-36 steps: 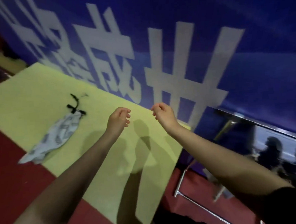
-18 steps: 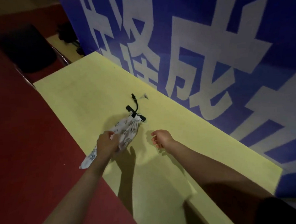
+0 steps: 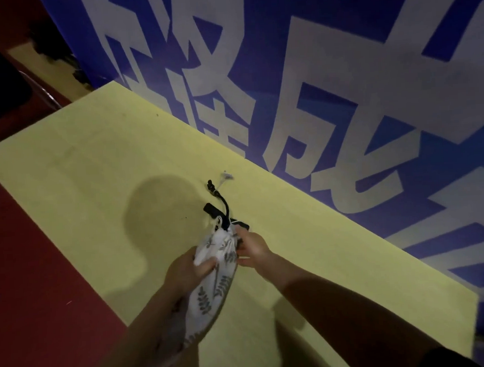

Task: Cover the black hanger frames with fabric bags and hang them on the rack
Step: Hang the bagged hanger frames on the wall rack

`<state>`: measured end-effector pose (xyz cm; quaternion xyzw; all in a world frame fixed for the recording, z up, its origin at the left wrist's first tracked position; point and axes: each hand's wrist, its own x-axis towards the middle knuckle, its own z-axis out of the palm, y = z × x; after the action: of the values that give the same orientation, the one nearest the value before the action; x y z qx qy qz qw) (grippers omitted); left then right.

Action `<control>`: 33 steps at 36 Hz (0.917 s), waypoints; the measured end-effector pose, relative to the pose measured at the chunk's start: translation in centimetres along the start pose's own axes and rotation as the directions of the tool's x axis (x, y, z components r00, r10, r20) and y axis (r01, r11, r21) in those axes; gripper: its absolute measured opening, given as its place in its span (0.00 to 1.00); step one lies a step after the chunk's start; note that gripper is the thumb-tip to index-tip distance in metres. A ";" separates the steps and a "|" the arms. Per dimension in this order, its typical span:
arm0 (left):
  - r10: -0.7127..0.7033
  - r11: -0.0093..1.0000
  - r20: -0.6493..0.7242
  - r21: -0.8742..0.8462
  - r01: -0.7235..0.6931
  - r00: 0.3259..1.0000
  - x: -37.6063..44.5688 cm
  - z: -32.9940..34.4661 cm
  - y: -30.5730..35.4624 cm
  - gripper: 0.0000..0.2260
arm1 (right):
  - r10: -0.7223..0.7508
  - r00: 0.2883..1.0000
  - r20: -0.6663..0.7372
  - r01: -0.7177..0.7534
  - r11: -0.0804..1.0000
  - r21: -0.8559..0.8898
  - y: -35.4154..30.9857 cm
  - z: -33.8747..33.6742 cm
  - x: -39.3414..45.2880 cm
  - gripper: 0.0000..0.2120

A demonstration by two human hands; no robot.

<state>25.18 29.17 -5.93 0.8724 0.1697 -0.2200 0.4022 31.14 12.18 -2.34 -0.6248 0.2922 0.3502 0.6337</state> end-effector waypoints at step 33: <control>0.167 0.581 -0.506 -0.643 -0.500 0.846 -16.6 8.1 20.3 0.11 | -0.720 0.691 -0.061 0.721 0.681 0.125 0.9 -12.8 -20.3 0.05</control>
<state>18.74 8.32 10.73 0.6653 0.1509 0.1319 0.7192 19.40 -2.21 12.96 -0.6449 0.0488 0.0496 0.7611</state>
